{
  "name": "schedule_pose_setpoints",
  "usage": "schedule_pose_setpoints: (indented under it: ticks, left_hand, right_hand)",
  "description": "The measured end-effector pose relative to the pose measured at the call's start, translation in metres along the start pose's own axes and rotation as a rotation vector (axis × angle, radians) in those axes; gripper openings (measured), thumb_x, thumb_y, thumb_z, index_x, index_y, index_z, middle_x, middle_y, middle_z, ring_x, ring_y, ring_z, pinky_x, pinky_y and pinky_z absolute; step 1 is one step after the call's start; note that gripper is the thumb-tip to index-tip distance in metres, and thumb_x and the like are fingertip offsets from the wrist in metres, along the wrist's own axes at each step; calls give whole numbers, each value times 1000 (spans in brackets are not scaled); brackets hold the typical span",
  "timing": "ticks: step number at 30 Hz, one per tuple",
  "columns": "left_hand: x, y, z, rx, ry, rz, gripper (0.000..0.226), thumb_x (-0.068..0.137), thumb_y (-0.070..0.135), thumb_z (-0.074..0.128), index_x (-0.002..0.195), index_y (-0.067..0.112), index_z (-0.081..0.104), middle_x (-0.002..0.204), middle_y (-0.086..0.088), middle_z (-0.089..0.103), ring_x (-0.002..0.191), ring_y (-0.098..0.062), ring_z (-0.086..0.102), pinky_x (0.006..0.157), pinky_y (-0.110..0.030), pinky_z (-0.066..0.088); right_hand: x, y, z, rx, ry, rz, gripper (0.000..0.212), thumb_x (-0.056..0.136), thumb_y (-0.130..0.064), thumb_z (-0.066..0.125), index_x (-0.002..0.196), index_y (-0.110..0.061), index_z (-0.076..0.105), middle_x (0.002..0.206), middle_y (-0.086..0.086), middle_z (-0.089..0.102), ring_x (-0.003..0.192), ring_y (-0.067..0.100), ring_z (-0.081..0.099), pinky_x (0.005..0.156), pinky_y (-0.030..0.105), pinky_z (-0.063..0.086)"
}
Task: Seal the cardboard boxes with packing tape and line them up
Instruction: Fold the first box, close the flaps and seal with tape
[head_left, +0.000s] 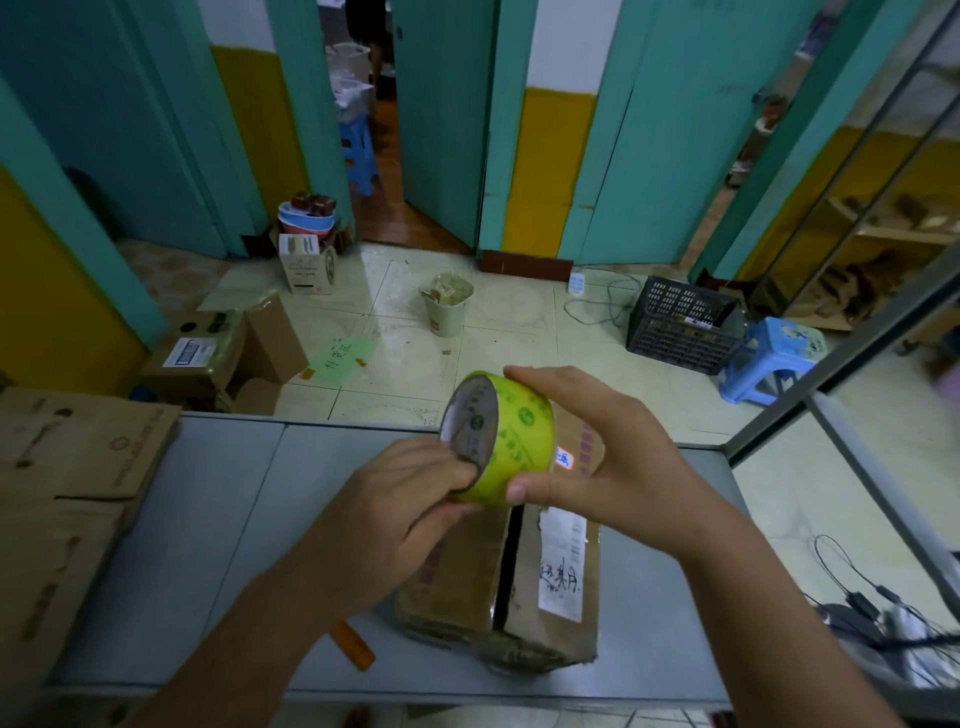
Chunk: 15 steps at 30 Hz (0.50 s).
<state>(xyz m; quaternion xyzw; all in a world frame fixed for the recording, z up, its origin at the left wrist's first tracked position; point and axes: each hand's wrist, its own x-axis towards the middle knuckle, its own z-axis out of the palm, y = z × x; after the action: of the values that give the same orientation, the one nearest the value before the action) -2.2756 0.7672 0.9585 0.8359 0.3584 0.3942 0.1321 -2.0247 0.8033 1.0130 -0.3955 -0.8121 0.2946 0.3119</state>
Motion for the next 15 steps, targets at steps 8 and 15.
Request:
schedule_pose_setpoints:
  ticks: [8, 15]
  left_hand:
    - [5, 19, -9, -215, -65, -186, 26, 95, 42, 72, 116, 27, 72, 115, 17, 67, 114, -13, 64, 97, -38, 54]
    - [16, 43, -24, -238, 1, -82, 29, 93, 36, 73, 120, 27, 71, 115, 32, 62, 115, 6, 61, 95, -14, 49]
  right_hand:
    - [-4, -14, 10, -117, 130, -194, 92, 74, -44, 94, 150, -11, 53, 147, 0, 55, 138, 15, 53, 109, 36, 50]
    - [-10, -32, 16, -30, 223, -414, 80, 82, -25, 91, 149, -7, 51, 158, 8, 47, 150, 29, 42, 119, 45, 40]
